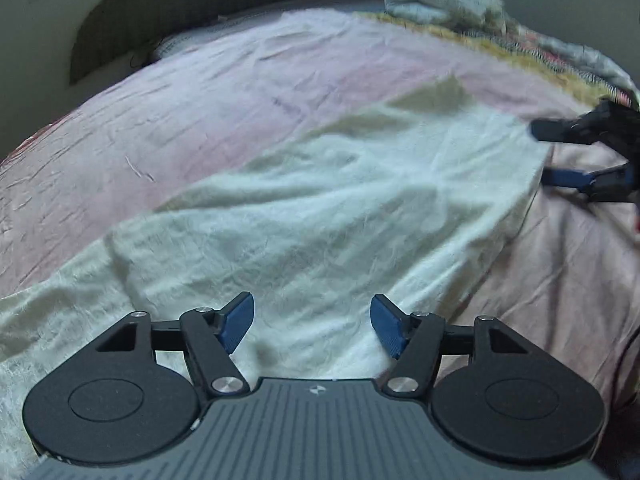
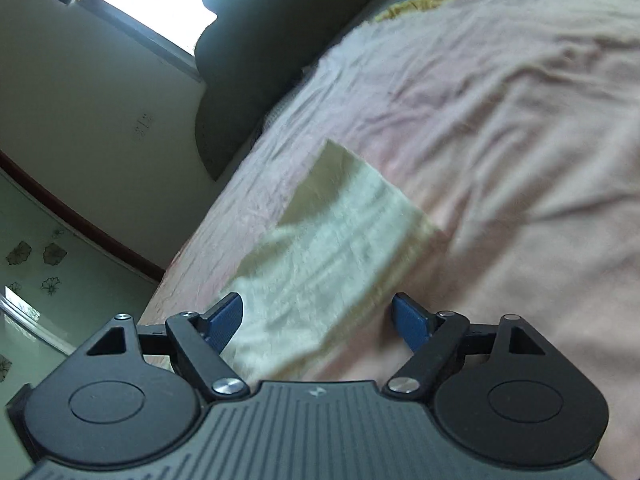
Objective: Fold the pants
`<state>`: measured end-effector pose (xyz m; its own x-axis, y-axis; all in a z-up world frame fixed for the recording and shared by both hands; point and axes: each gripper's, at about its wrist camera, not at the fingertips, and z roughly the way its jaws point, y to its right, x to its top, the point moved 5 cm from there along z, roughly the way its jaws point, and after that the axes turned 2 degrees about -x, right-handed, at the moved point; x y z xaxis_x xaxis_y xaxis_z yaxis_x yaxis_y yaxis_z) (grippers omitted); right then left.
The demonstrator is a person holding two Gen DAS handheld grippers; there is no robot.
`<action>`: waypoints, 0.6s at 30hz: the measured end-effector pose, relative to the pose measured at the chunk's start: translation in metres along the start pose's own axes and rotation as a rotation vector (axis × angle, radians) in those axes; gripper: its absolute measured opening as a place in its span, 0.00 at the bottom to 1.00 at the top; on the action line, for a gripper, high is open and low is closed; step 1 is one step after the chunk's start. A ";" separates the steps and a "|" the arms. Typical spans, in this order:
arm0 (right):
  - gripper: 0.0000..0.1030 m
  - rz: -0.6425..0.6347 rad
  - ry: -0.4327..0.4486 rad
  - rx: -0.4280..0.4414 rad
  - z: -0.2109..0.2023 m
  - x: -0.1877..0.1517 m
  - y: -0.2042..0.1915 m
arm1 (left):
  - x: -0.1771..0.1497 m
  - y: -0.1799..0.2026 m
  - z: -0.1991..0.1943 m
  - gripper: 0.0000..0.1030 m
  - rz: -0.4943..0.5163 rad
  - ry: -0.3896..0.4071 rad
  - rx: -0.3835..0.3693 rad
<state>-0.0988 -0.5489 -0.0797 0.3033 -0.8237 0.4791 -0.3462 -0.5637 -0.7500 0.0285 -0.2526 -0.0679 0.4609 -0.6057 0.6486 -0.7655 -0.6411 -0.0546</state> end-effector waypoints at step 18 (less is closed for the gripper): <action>0.16 -0.631 0.163 -0.211 0.023 -0.008 -0.097 | 0.098 -0.014 0.027 0.79 -0.563 0.042 -0.616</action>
<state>-0.0472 -0.4863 -0.0218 0.3723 -0.3230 0.8701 -0.3176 -0.9252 -0.2075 0.0966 -0.3163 -0.0240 0.8402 -0.2458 0.4833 -0.5398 -0.4632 0.7029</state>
